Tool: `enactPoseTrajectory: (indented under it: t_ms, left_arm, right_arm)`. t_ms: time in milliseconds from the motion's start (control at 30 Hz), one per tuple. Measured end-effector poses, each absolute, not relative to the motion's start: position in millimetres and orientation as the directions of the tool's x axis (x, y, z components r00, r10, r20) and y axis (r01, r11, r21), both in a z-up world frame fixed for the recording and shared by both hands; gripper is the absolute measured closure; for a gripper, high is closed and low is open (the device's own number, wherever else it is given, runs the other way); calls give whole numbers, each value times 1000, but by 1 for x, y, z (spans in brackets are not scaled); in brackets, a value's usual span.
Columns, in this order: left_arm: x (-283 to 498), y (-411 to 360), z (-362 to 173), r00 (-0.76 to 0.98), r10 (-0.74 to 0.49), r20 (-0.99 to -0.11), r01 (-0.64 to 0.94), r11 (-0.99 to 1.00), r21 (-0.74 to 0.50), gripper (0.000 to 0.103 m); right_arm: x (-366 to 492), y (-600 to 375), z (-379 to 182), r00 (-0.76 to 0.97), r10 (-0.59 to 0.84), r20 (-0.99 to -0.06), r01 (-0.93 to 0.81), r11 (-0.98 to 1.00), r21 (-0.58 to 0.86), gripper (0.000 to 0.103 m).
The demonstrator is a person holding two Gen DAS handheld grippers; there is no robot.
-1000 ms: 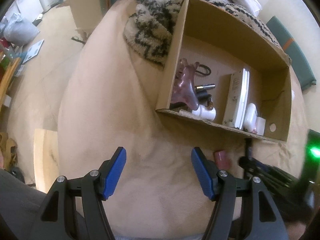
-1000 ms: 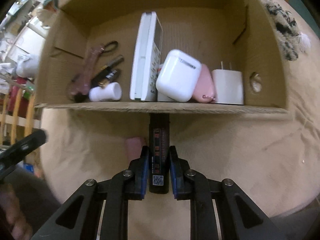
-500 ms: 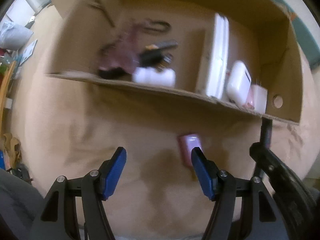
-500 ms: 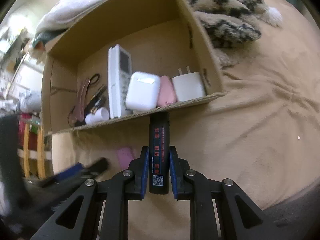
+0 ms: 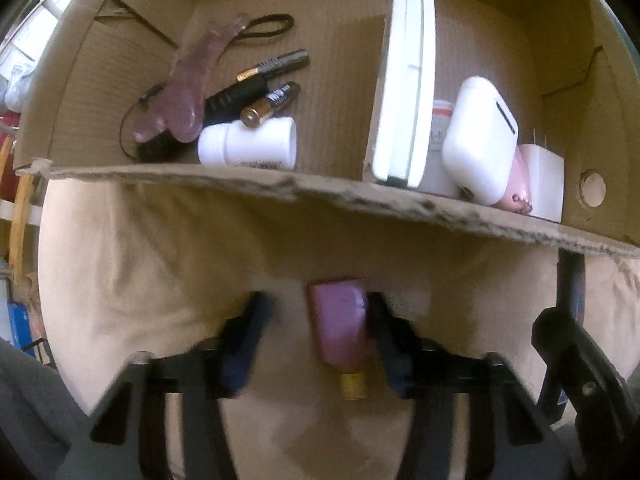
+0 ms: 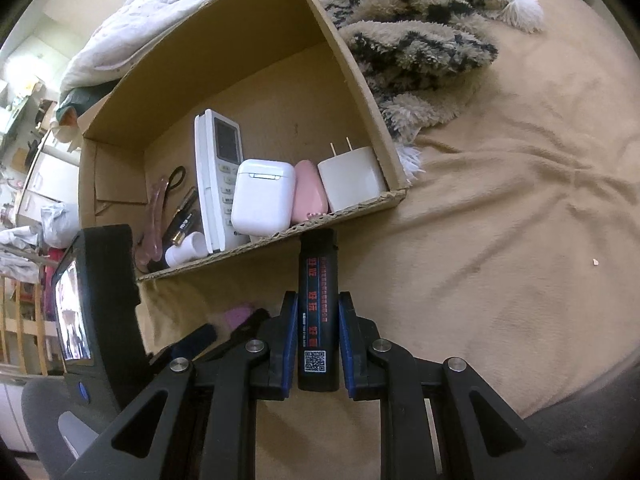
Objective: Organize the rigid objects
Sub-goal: 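Grasp the pink lip gloss with left while right grasps the black power bank, then carry lip gloss and power bank into the box and open both grippers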
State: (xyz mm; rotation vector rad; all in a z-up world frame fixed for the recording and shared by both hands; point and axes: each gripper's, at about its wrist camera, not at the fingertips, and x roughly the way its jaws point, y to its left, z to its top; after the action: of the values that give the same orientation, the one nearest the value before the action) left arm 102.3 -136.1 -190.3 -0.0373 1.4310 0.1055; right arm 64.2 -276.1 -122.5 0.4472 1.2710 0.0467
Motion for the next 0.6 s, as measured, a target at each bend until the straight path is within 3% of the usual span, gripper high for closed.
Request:
enactPoseTrajectory:
  t_ms: [33, 600]
  left_arm:
    - [102, -135, -189, 136, 47, -990, -91, 995, 34, 81]
    - [94, -60, -145, 215, 39, -976, -58, 998, 27, 80]
  right_arm:
    - [64, -277, -122, 309, 283, -908, 210, 911, 356, 83]
    - [55, -263, -106, 328, 313, -891, 97, 928, 361, 85]
